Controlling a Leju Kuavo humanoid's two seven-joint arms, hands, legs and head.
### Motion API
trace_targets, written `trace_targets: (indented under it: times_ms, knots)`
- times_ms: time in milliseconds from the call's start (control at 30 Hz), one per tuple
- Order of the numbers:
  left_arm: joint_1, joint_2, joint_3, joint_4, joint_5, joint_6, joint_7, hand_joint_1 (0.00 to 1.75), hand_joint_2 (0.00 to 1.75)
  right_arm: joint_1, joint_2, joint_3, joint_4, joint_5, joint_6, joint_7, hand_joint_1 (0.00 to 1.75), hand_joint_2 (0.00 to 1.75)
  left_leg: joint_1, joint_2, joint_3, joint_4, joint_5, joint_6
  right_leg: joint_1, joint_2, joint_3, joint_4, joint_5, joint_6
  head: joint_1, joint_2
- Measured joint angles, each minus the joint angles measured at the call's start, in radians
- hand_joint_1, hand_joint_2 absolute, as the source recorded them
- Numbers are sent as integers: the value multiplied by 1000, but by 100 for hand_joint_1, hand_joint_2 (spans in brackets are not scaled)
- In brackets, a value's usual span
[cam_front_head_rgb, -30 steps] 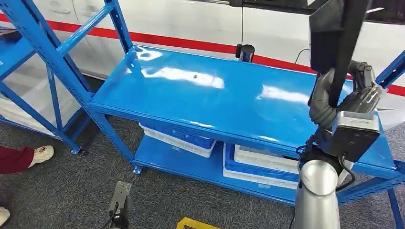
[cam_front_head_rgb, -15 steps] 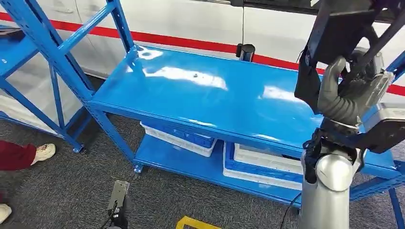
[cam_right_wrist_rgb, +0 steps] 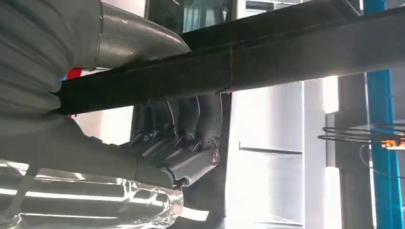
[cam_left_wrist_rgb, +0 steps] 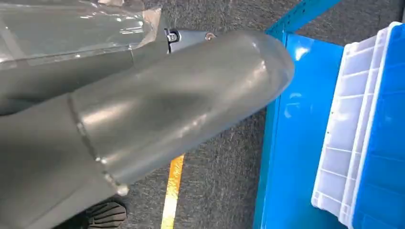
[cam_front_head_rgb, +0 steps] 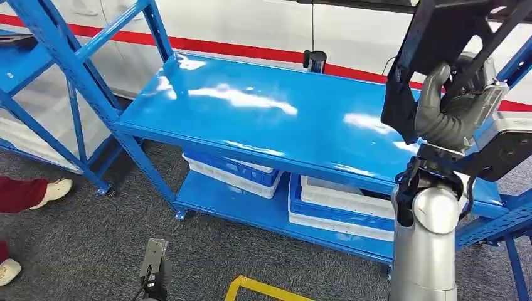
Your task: Take the parts from the cabinet and place them on the table.
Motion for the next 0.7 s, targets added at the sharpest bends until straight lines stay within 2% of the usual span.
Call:
trace_targets:
  times_ms: [67, 100, 133, 167, 200, 233, 267, 300, 333, 600, 667, 700]
  knots:
    - [1, 2, 5, 0, 2, -5, -4, 0, 0, -8, 3, 0, 15, -8, 6, -5, 175, 175, -9, -2, -6, -2, 5, 7, -8, -2, -1, -2, 9, 14, -6, 0]
    - [2, 3, 8, 0, 6, -5, -7, 0, 0, -7, 5, -1, 21, -15, 9, -12, 175, 175, -11, -2, -7, -7, 14, 17, -8, -1, 0, -9, 18, 25, -5, 0]
    - [2, 2, 12, 0, 7, -7, -10, 0, 0, -8, 6, -3, 29, -26, 15, -17, 175, 175, 1, 2, -7, -28, 35, 28, -2, -2, -7, -3, 12, 26, -3, 0]
    - [2, 2, 13, 0, 7, -8, -11, 0, 0, -11, 6, -6, 35, -36, 18, -23, 175, 175, -3, 5, -13, -32, 46, 28, -3, -2, -22, 12, -12, 22, -3, 0]
    - [2, 3, 15, 0, 8, -8, -13, 0, 0, -14, 6, -8, 42, -44, 24, -28, 175, 175, -2, 6, -27, -32, 56, 39, -2, -2, -43, 69, -63, 12, 1, 0]
    - [3, 4, 16, 0, 9, -8, -13, 0, 0, -13, 6, -10, 47, -48, 26, -32, 175, 175, -4, 6, -41, -32, 66, 41, -2, -1, -70, 154, -115, 5, 1, 0]
    - [4, 4, 16, 0, 9, -8, -13, 0, 0, -12, 6, -11, 53, -50, 27, -32, 175, 175, -5, 6, -55, -31, 75, 42, -2, -1, -92, 225, -149, 4, 0, 0]
    - [5, 4, 16, 0, 9, -8, -13, 0, 0, -12, 6, -12, 58, -53, 30, -32, 175, 175, -5, 6, -69, -30, 85, 42, -2, -1, -103, 280, -165, 10, 1, 0]
    - [7, 3, 16, 0, 9, -8, -14, 0, 0, -12, 6, -13, 63, -56, 32, -32, 175, 175, -6, 6, -79, -30, 93, 41, -2, -1, -99, 294, -162, 16, 1, 0]
    - [7, 3, 16, 0, 9, -8, -14, 0, 0, -12, 6, -13, 64, -57, 33, -32, 175, 175, -6, 6, -82, -30, 95, 40, -2, -1, -95, 293, -159, 18, 0, 0]
    - [8, 3, 16, 0, 10, -8, -15, 0, 0, -12, 6, -14, 67, -59, 35, -32, 175, 175, -6, 6, -89, -30, 100, 40, -2, -1, -82, 284, -149, 25, 1, 0]
    - [9, 3, 20, 0, 13, -8, -19, 0, 0, -14, 7, -14, 75, -63, 39, -35, 175, 175, -5, 5, -119, -23, 123, 29, -3, -2, 63, 83, -81, 47, 1, 0]
